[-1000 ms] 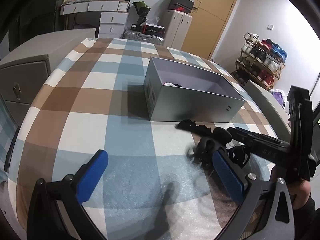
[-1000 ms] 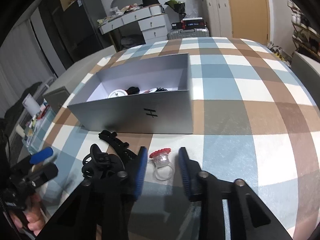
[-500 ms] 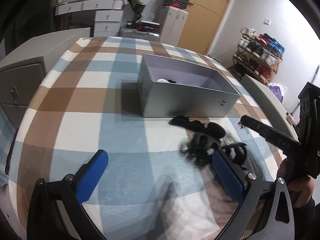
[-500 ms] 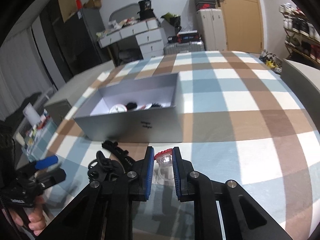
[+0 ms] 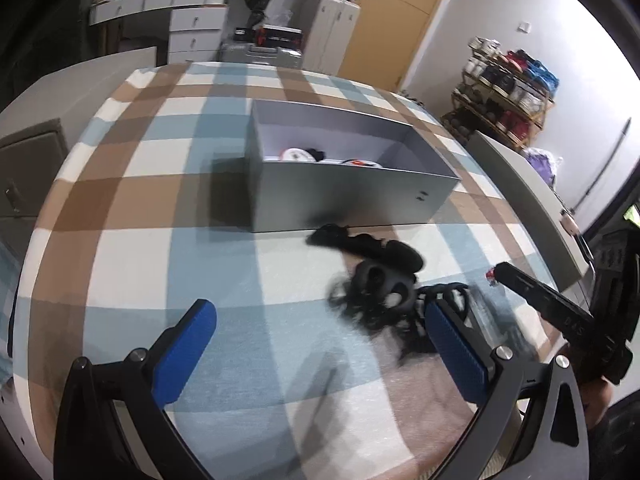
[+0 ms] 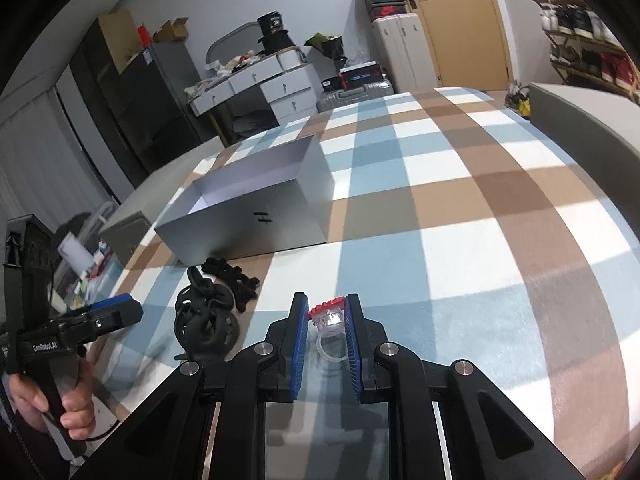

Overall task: Organize jewelry
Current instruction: 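Grasp a black claw hair clip with the left gripper while the right gripper holds the ring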

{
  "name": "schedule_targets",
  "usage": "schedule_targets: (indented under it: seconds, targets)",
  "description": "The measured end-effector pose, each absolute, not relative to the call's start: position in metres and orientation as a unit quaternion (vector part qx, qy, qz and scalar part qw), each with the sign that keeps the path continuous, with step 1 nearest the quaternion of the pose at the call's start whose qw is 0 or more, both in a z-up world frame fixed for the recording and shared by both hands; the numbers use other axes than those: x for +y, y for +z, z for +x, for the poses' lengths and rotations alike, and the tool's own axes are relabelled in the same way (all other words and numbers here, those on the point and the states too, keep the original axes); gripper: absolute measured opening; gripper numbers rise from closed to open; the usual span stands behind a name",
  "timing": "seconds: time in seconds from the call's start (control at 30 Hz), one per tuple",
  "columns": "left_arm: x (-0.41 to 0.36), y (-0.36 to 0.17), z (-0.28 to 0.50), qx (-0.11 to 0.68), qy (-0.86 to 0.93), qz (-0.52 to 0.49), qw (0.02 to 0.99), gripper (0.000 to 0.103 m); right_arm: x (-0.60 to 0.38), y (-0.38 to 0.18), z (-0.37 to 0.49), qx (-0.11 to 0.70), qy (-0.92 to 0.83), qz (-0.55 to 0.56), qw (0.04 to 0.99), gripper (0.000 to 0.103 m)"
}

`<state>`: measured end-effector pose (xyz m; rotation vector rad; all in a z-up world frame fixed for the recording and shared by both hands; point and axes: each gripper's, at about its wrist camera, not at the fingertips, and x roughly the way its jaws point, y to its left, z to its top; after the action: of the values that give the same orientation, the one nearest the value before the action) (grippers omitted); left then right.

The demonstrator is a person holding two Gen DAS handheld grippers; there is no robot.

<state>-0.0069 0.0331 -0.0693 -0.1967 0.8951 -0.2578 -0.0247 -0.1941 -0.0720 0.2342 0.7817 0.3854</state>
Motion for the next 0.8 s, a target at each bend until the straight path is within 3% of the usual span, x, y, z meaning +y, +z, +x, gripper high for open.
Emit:
schedule_targets:
  seconds: [0.2, 0.8]
  targets:
    - [0.018, -0.064, -0.009, 0.428, -0.135, -0.057, 0.892, 0.102, -0.212, -0.069, -0.025, 0.367, 0.185, 0.133, 0.902, 0.018]
    - [0.005, -0.073, 0.036, 0.461, -0.197, -0.094, 0.860, 0.097, -0.222, -0.078, -0.020, 0.369, 0.203, 0.146, 0.895, 0.018]
